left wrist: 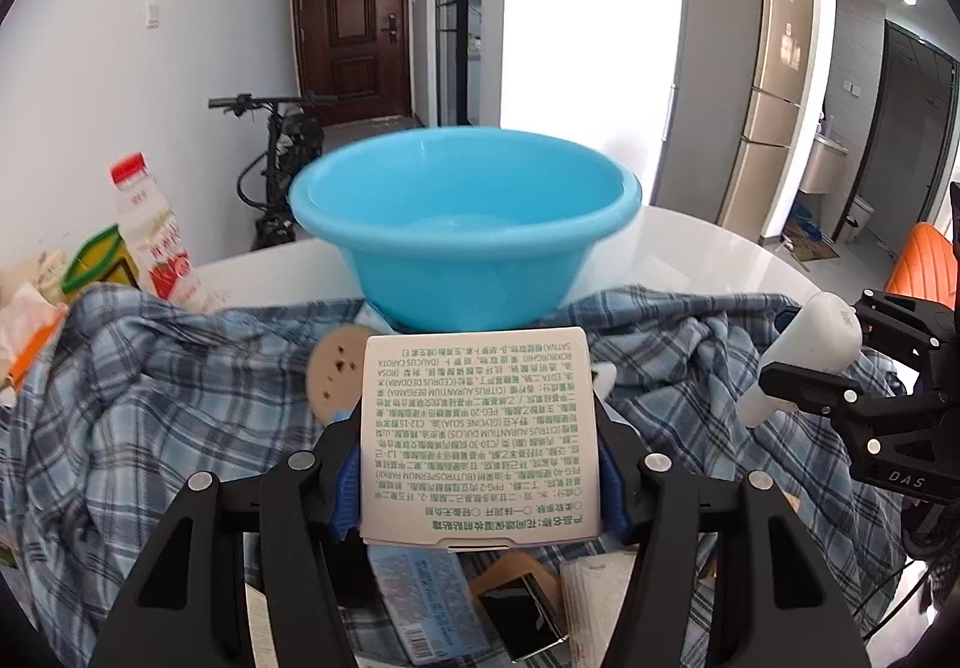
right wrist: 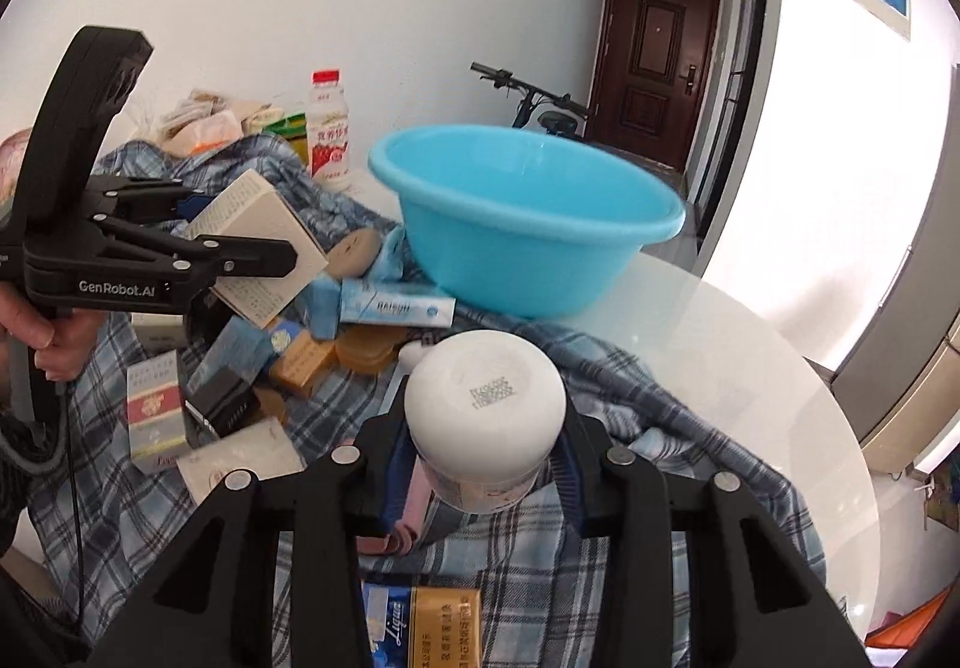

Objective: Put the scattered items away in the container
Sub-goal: 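Carry the bottle and the box over the blue basin with both tools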

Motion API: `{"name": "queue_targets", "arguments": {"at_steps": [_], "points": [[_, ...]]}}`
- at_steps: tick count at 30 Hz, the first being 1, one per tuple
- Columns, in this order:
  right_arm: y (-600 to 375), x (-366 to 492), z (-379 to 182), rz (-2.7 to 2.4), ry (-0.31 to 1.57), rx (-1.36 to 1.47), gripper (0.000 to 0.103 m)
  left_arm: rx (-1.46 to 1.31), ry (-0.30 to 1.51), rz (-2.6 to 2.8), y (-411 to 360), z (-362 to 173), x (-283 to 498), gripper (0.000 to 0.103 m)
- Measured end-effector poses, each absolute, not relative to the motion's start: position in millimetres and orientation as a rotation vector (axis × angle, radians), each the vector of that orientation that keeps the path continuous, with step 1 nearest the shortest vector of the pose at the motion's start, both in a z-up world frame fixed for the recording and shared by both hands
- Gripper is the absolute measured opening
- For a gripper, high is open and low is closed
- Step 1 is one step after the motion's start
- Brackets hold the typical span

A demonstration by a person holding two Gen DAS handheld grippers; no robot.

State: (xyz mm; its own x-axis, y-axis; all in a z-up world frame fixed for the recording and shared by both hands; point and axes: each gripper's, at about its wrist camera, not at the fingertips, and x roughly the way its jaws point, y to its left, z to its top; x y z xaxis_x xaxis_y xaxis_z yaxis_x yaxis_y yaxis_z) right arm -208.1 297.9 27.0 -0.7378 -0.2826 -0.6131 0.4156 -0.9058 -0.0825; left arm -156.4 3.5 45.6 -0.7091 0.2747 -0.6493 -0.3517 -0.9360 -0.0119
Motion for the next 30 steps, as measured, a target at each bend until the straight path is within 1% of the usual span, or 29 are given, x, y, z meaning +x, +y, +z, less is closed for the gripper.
{"name": "queue_targets", "arguments": {"at_steps": [8, 11, 14, 17, 19, 23, 24, 30], "points": [[302.1, -210.9, 65.5, -2.636, 0.243, 0.772, 0.038, -0.895, 0.224, 2.680, 5.7, 88.7, -153.6, 0.062], [301.1, -213.8, 87.1, -2.653, 0.222, 0.707, 0.038, -0.853, 0.208, 2.725, 4.7, 104.4, -157.7, 0.062], [300.6, -218.0, 108.1, -2.658, 0.200, 0.655, 0.038, -0.840, 0.160, 2.720, 3.6, 118.2, -166.6, 0.062], [301.6, -229.7, 129.5, -2.664, 0.127, 0.592, 0.038, -0.797, 0.143, 2.734, 7.2, 133.2, -176.0, 0.062], [300.3, -240.8, 142.1, -2.667, 0.065, 0.550, 0.038, -0.779, 0.159, 2.735, 14.2, 141.8, -185.6, 0.062], [294.1, -270.6, 159.7, -2.686, 0.039, 0.492, 0.038, -0.779, 0.182, 2.728, 25.2, 158.1, -214.0, 0.062], [294.0, -280.9, 162.4, -2.680, 0.021, 0.497, 0.038, -0.786, 0.180, 2.729, 26.5, 161.3, -223.4, 0.062], [316.0, -358.8, 158.3, -2.649, -0.245, 0.573, 0.038, -0.852, 0.152, 2.767, 28.7, 161.1, -286.9, 0.063]]}}
